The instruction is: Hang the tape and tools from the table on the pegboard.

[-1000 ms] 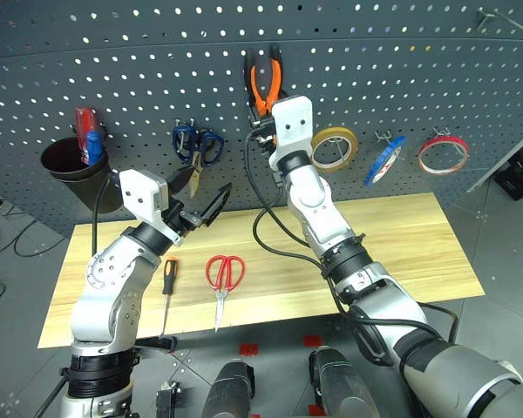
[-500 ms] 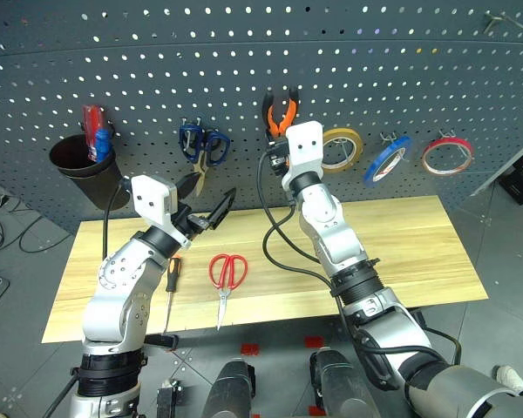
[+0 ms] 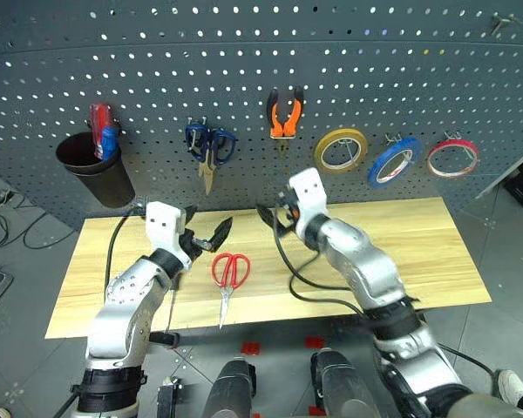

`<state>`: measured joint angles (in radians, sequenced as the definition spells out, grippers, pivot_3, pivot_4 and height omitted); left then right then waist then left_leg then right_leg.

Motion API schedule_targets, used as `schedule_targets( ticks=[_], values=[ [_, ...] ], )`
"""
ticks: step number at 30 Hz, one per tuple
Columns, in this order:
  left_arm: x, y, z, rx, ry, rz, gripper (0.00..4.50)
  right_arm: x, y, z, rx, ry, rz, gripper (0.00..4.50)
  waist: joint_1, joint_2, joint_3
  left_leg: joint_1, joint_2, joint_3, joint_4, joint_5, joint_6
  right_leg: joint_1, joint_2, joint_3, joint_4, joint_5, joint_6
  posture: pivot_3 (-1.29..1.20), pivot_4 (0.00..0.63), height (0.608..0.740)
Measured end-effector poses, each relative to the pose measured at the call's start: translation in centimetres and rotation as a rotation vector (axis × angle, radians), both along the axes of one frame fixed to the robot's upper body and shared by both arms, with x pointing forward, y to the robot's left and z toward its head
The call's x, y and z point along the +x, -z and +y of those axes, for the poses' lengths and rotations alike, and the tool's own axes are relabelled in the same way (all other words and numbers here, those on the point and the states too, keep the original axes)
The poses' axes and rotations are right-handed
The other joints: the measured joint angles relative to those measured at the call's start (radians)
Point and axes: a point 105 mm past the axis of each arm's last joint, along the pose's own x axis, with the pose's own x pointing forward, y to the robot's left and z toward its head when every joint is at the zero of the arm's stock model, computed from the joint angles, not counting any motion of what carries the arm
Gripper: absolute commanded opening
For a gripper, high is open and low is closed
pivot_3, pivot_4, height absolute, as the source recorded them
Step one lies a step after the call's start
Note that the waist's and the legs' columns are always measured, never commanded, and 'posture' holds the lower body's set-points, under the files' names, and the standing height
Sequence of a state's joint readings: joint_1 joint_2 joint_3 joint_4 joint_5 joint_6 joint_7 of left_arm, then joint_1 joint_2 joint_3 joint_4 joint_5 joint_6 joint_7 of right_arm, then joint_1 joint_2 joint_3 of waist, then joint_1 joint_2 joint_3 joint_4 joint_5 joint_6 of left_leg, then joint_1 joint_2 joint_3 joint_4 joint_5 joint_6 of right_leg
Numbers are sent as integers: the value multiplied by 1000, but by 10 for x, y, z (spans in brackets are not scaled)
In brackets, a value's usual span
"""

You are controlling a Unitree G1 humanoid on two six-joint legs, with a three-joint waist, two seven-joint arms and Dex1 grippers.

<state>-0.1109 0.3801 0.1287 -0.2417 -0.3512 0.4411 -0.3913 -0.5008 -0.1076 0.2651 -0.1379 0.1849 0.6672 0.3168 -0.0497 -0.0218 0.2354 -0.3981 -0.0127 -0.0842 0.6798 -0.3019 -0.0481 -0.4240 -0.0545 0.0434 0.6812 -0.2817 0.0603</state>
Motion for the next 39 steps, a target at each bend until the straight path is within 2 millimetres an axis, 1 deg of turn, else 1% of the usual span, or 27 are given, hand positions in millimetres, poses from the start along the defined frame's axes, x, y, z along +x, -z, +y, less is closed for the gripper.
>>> schedule_targets(
  ticks=[3,6,8,10,12,16,19,23,26,32,36,37,39],
  values=[
    [-8,36,1,40,-61,177,4500,-32,7,-4,-39,-105,55,4487,-3,0,0,1,1,0,0,-2,3,0,1,0,0,0,0,-4,237,740],
    [-18,67,0,75,-112,345,4500,-65,18,-5,-85,-223,135,4487,-6,0,0,1,1,-1,-1,-2,3,1,1,0,0,0,0,-7,251,740],
    [-26,78,-1,89,-129,423,4500,-81,22,-6,-108,-283,179,4487,-7,-1,1,1,1,-1,0,-2,4,1,1,-1,0,0,0,-11,256,740],
    [-34,87,-5,112,-121,488,4500,-93,20,-7,-122,-337,198,4487,-6,0,1,2,0,-2,0,-2,4,3,1,-1,-1,0,0,-13,261,740],
    [-41,95,-10,130,-107,545,4500,-101,18,-5,-119,-378,211,4487,-6,0,1,2,0,-2,0,-2,4,3,1,-1,-1,0,0,-17,267,740],
    [-55,109,-23,164,-65,646,4500,-108,18,-3,-114,-406,237,4487,-6,-1,1,2,0,-2,0,-2,4,3,0,-1,-1,0,0,-23,272,740],
    [-65,120,-31,159,-68,716,4500,-110,20,-2,-105,-413,256,4487,-6,-1,2,2,0,-2,0,-2,4,3,0,-1,-1,0,0,-30,278,740],
    [-71,131,-31,177,-103,784,4500,-114,21,-3,-102,-415,278,4487,-7,0,4,2,0,-3,0,-2,4,4,0,-1,-1,0,0,-40,289,740],
    [-66,131,-30,200,-127,782,4500,-114,20,-4,-94,-411,289,4487,-6,0,4,3,-1,-3,0,-2,4,5,0,-1,-1,0,0,-45,292,740],
    [-48,130,-29,231,-186,767,4500,-111,18,-9,-61,-378,314,4487,-6,1,5,5,-1,-3,-1,-2,4,7,0,-1,-1,0,0,-52,295,740],
    [-42,134,-29,253,-200,778,4500,-111,15,-11,-25,-367,344,4487,-6,2,6,14,-1,-3,-3,-3,5,15,0,-1,-4,0,0,-53,295,740],
    [-40,135,-29,257,-199,774,4329,-111,14,-11,-12,-371,352,4497,-6,3,6,17,-1,-3,-4,-3,6,18,0,-1,-5,-1,0,-53,295,740],
    [-37,136,-28,263,-205,775,3936,-112,13,-12,6,-376,369,4500,-6,4,6,18,-2,-3,-4,-3,6,19,0,-1,-6,-1,0,-54,294,740]
  ],
)
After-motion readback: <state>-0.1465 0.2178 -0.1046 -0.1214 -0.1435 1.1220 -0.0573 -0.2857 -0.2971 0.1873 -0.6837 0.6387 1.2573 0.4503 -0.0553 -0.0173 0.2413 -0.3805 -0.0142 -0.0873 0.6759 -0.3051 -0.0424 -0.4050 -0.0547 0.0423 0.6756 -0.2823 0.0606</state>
